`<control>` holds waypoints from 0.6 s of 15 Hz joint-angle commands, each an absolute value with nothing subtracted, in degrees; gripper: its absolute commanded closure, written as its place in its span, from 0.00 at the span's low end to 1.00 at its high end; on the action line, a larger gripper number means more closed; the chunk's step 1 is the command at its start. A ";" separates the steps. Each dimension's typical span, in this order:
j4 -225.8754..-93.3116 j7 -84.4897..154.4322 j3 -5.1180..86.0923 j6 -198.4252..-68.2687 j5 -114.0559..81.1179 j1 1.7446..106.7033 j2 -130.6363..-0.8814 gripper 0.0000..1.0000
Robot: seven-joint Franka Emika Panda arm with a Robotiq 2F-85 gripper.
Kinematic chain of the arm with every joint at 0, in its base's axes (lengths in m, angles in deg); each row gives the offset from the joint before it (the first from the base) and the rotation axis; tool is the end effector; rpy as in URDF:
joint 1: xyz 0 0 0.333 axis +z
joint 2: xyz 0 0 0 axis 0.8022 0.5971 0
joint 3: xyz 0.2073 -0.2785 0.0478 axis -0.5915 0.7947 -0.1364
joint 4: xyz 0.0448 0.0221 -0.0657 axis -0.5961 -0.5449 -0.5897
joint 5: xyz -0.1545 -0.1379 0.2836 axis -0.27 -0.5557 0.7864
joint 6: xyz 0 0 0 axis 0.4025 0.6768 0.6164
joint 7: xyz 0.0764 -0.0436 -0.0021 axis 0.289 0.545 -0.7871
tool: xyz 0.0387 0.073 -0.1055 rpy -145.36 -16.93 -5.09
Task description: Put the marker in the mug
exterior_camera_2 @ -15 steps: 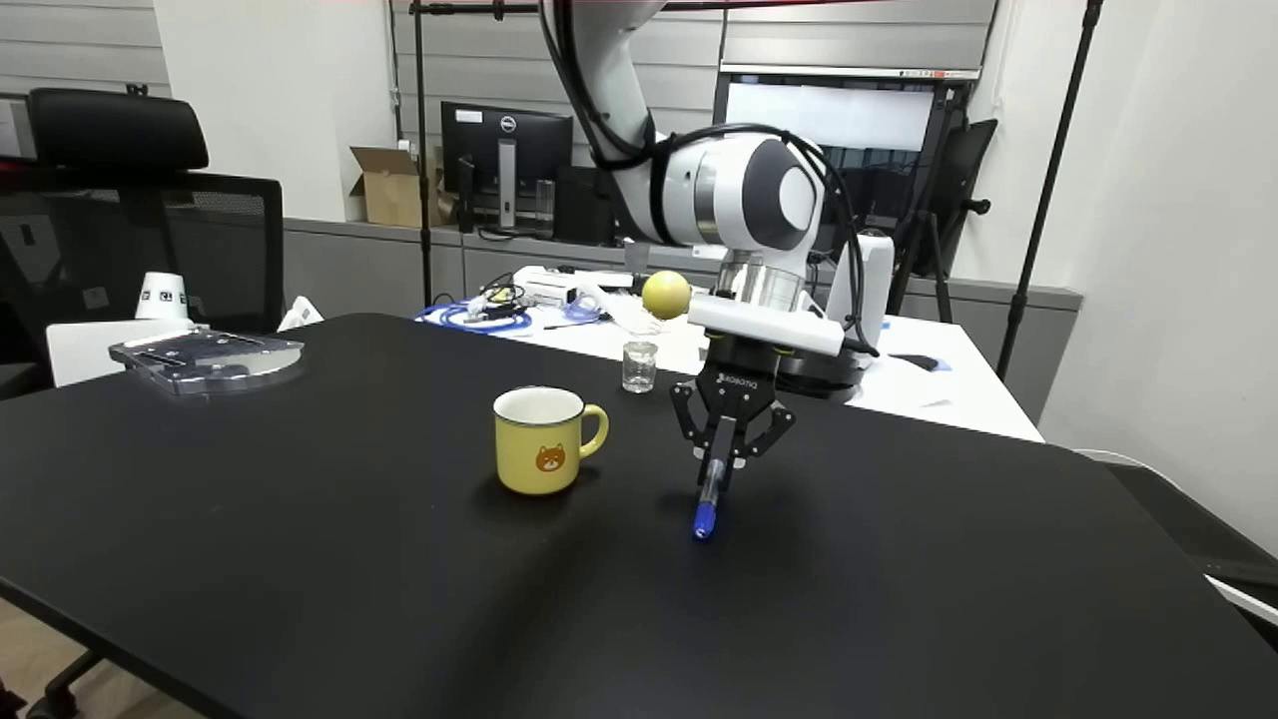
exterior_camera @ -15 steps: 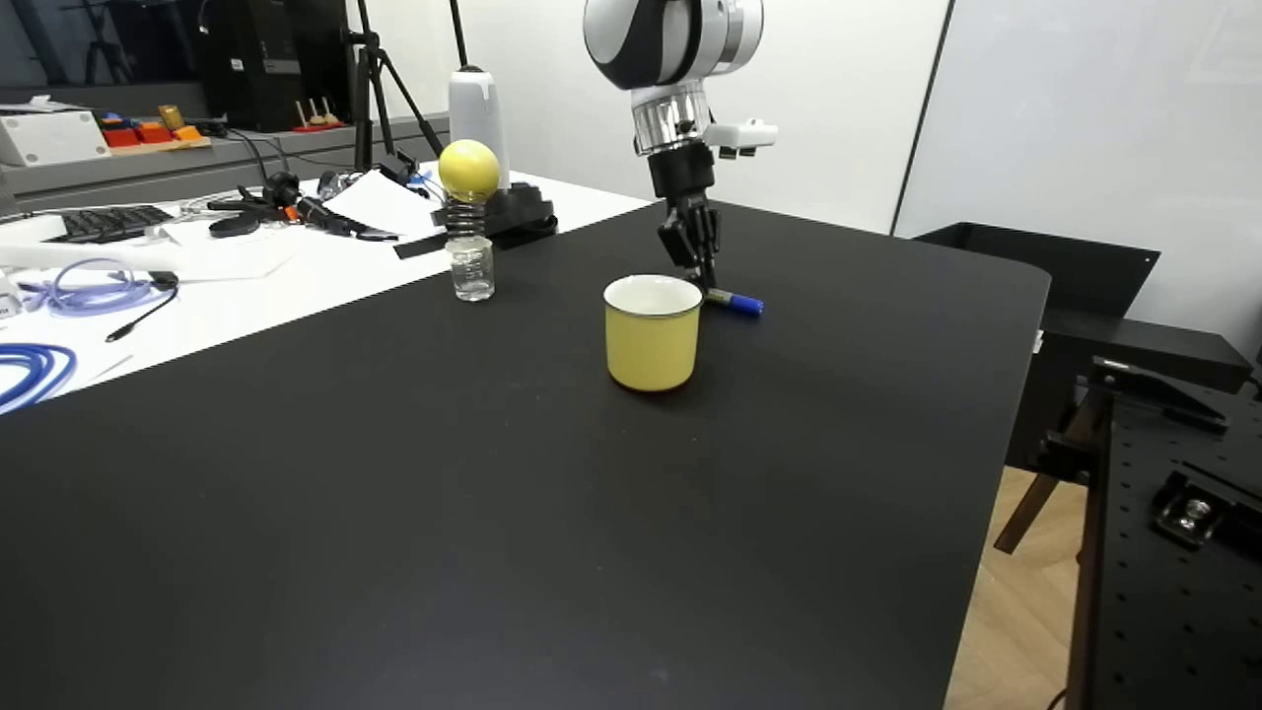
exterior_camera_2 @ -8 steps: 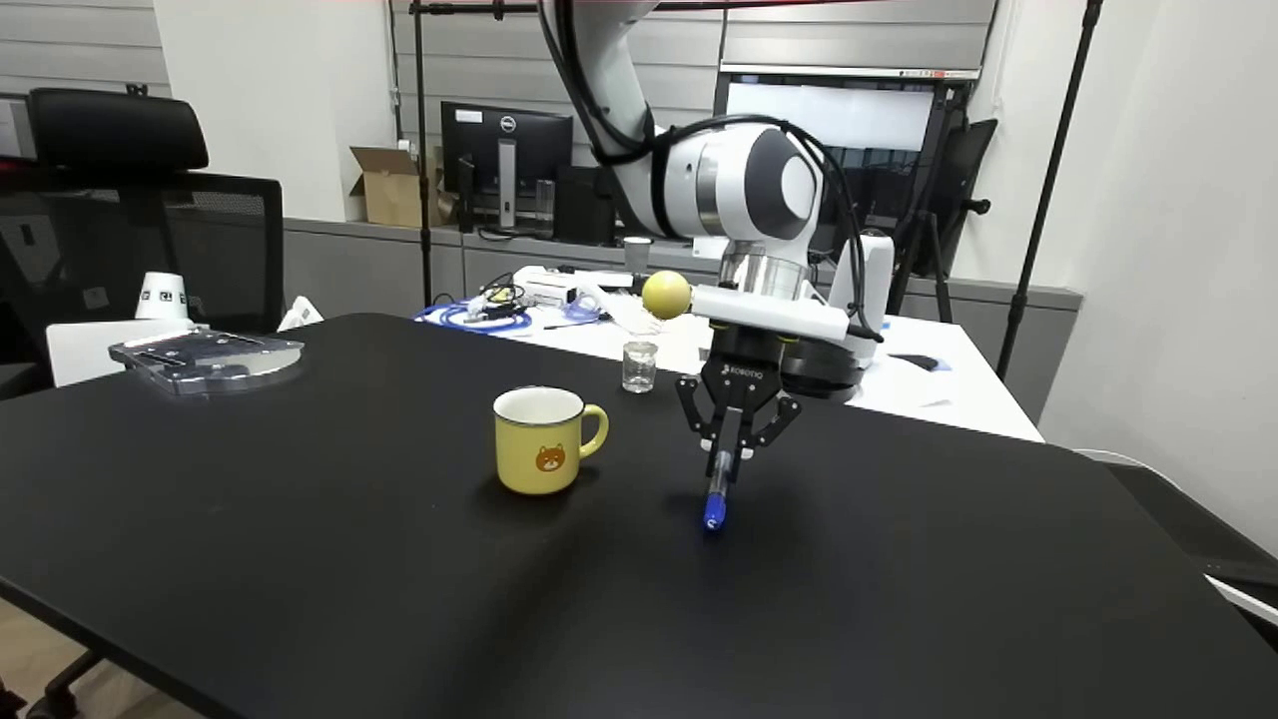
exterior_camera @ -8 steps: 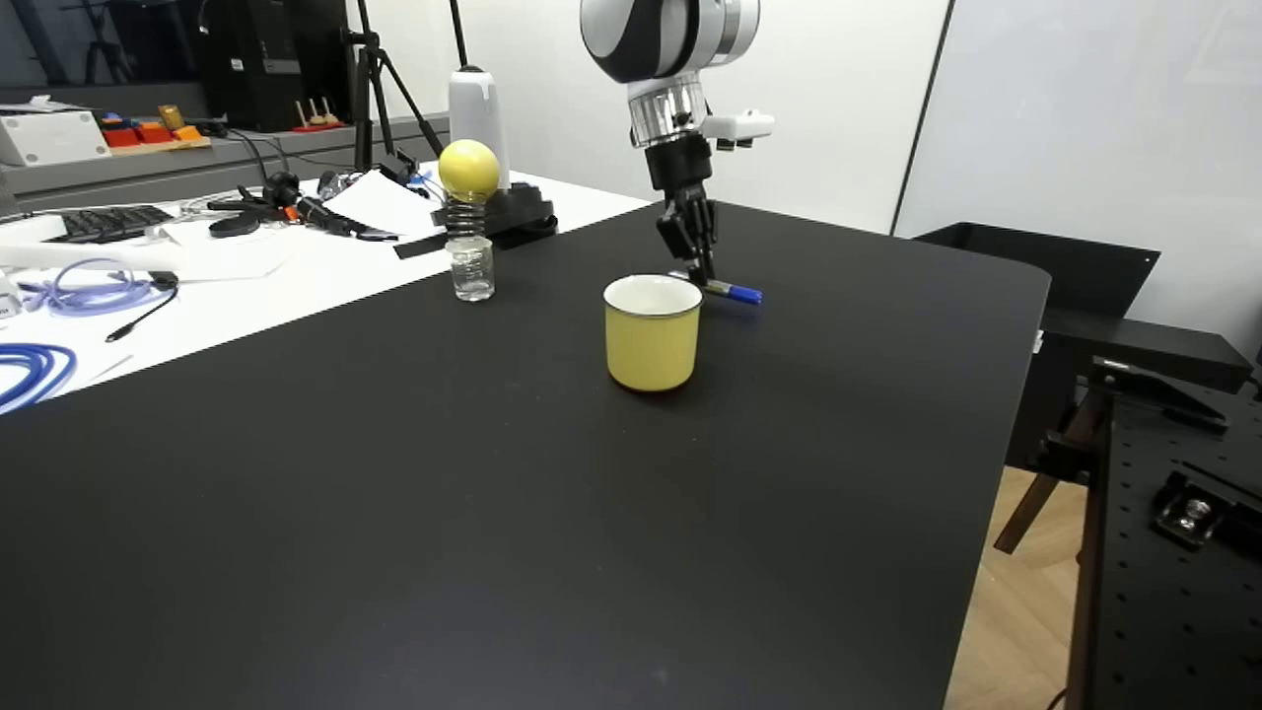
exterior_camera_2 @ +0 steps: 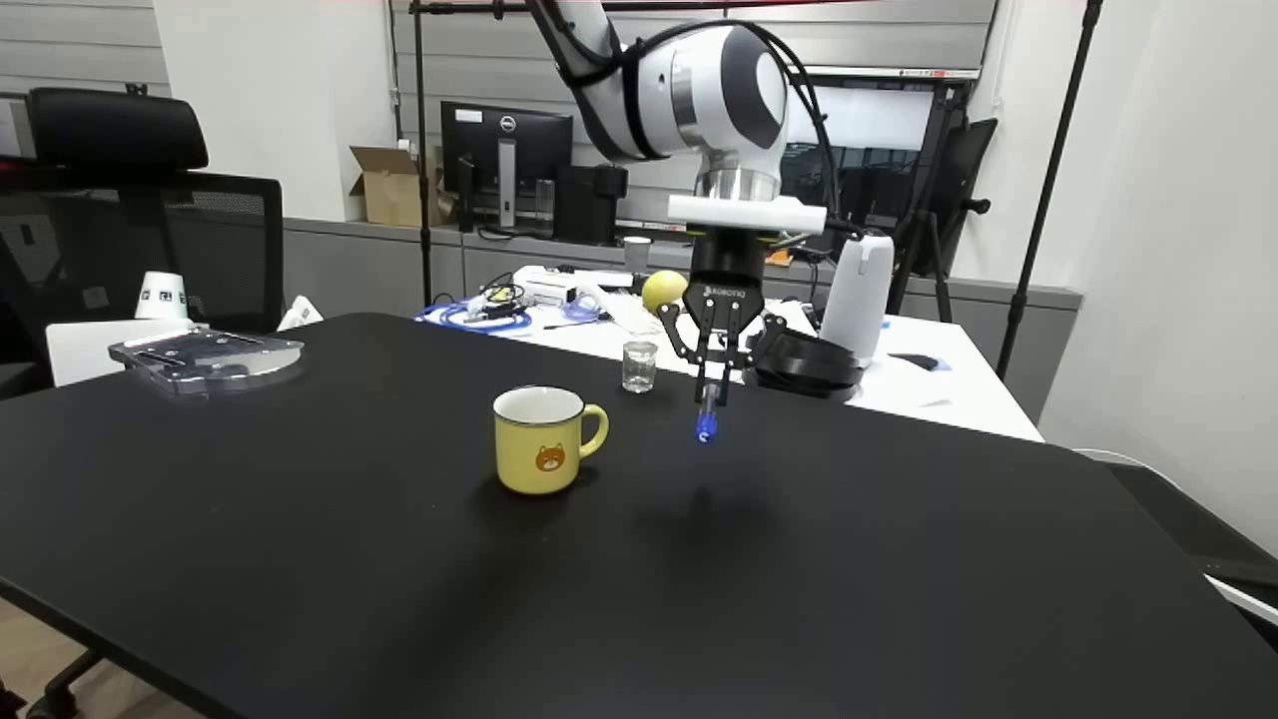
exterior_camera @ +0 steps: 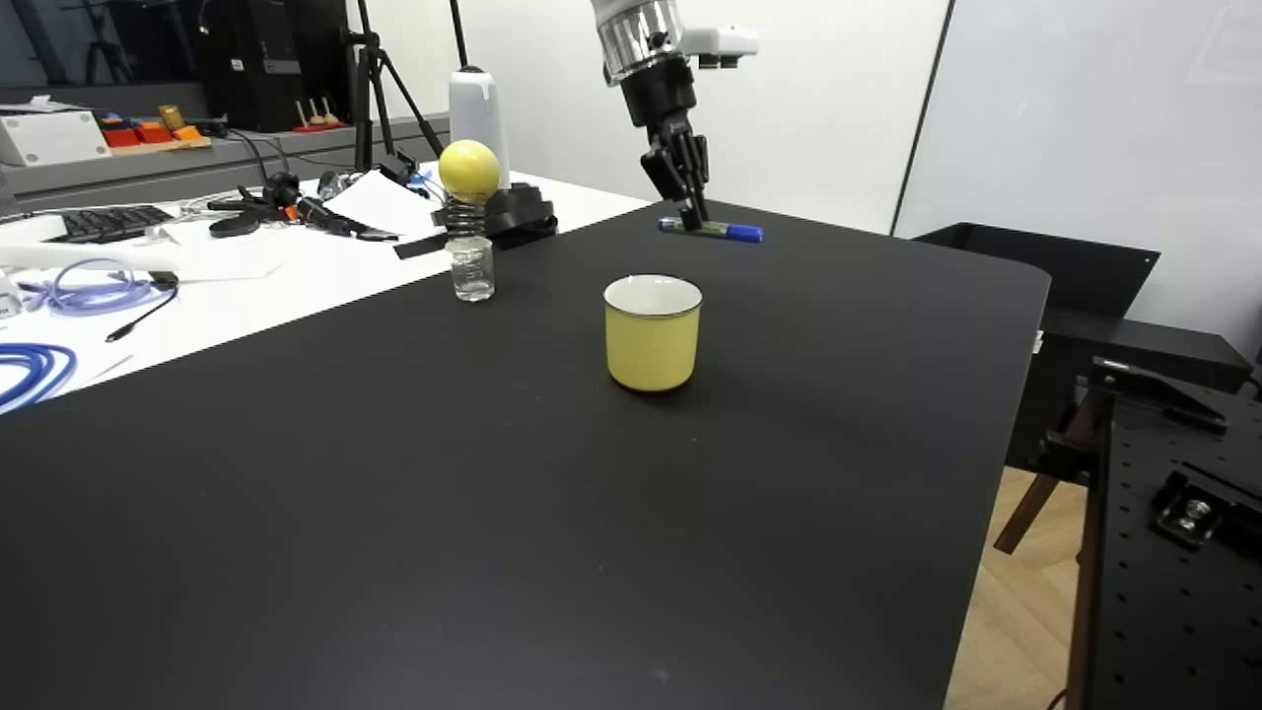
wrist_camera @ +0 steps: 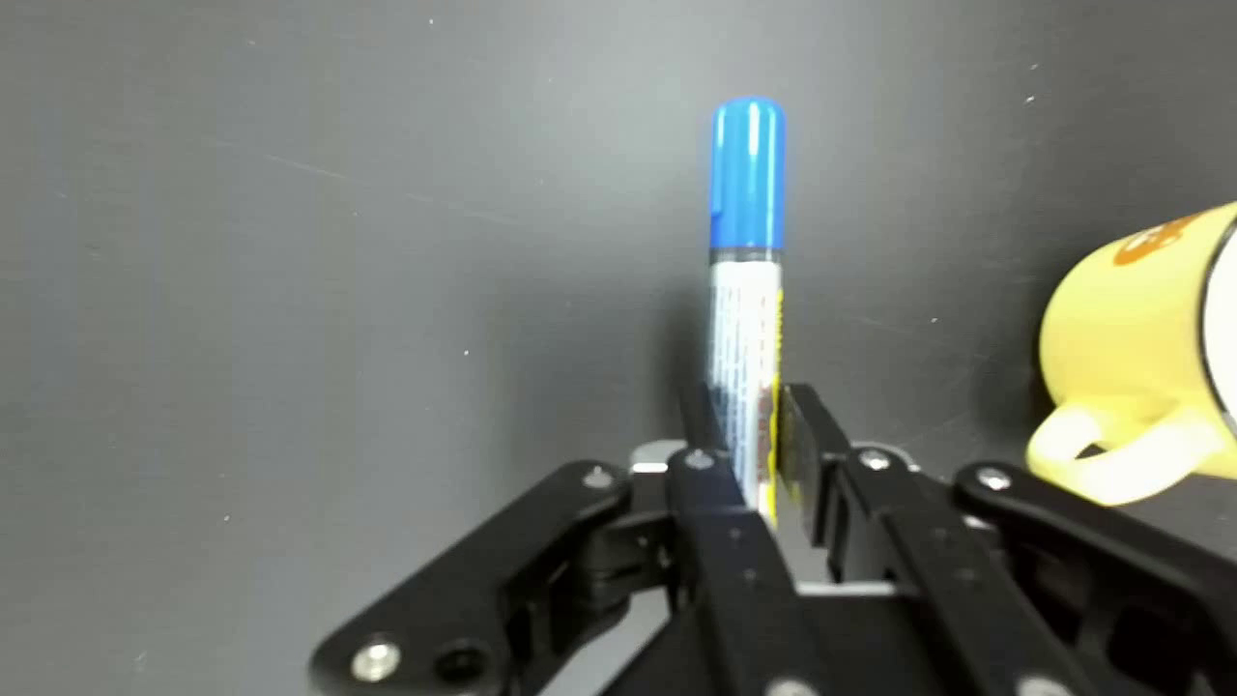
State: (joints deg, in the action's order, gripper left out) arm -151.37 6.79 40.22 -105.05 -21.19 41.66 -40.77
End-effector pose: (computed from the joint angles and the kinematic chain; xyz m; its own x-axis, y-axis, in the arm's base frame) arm 0.6331 -0.1809 0.2558 0.9100 0.1947 -0.3660 0.2108 -0.9775 0.0042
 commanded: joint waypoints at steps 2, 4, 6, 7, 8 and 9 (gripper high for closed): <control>-152.10 11.40 40.75 -97.96 -25.09 45.83 -46.19 0.95; -152.16 12.84 40.55 -96.45 -26.68 47.38 -47.55 0.95; -152.11 13.37 40.06 -94.67 -27.73 48.69 -48.46 0.95; -151.84 13.30 39.73 -93.16 -27.96 49.32 -48.66 0.95; -151.73 12.93 39.45 -91.99 -28.10 49.80 -48.84 0.95; -151.36 12.55 39.14 -90.46 -28.13 50.24 -48.80 0.95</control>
